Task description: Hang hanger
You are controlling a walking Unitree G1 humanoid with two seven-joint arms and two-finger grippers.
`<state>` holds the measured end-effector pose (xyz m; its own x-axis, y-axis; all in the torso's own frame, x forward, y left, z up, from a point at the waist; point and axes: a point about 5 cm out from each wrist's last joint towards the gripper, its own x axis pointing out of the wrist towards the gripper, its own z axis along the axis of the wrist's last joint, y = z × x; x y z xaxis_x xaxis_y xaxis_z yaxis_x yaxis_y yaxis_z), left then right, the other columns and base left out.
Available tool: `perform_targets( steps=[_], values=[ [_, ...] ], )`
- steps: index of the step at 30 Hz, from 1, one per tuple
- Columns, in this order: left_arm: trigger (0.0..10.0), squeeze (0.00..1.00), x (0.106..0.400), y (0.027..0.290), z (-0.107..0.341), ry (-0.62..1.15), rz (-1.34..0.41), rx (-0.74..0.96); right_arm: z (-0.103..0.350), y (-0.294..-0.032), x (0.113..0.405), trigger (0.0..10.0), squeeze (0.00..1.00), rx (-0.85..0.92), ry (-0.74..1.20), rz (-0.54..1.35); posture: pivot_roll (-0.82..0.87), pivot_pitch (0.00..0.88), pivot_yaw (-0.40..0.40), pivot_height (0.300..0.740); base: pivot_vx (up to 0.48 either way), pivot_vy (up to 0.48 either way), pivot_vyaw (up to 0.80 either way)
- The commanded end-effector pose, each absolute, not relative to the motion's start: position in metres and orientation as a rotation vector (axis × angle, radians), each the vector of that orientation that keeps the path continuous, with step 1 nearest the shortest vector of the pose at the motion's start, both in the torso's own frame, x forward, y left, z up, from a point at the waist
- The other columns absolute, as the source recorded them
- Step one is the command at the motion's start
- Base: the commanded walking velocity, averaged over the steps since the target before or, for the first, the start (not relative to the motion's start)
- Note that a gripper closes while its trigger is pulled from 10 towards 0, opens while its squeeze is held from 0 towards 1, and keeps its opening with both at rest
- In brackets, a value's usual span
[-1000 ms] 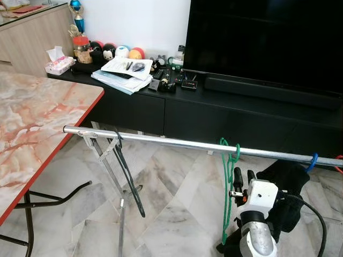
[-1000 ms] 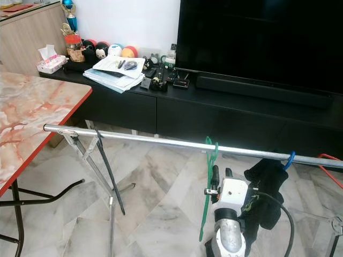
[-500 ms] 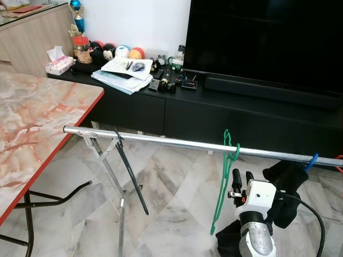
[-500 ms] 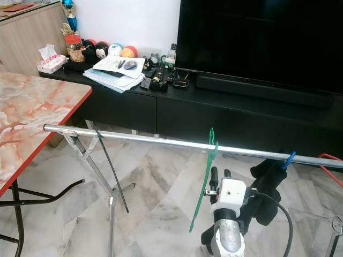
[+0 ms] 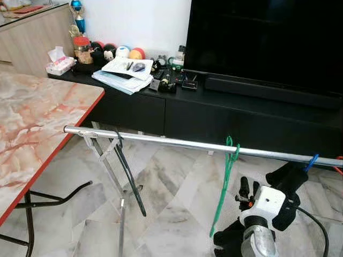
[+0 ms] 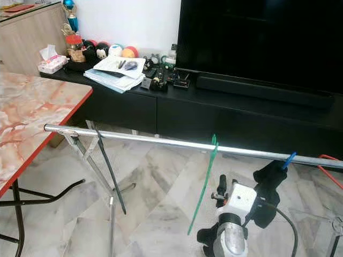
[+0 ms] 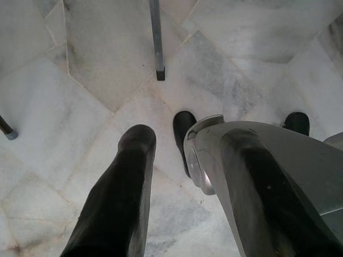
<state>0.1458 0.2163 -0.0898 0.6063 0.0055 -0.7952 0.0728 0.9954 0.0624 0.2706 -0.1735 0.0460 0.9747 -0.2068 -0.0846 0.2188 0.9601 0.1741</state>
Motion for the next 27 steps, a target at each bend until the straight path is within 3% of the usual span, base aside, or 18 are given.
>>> perform_targets(
  steps=[1, 11, 27],
  values=[
    [10.0, 0.0, 0.1368, 0.2176, -0.0931, 0.951, -0.054, 0.111, 0.0421, -0.1737, 0.2701, 10.0, 0.0, 0.196, 0.086, -0.221, 0.07, 0.044, -0.025, 0.74, 0.0, 0.0, 0.0],
    [10.0, 0.0, 0.1382, 0.2171, -0.0926, 0.945, -0.053, 0.106, 0.0422, -0.1725, 0.2723, 10.0, 0.0, 0.194, 0.085, -0.205, 0.08, 0.055, -0.031, 0.74, 0.0, 0.0, 0.0],
    [10.0, 0.0, 0.1393, 0.218, -0.0921, 0.943, -0.052, 0.104, 0.0417, -0.1713, 0.2737, 10.0, 0.0, 0.186, 0.085, -0.197, 0.08, 0.062, -0.028, 0.74, -0.232, 0.0, 0.0]
  ],
)
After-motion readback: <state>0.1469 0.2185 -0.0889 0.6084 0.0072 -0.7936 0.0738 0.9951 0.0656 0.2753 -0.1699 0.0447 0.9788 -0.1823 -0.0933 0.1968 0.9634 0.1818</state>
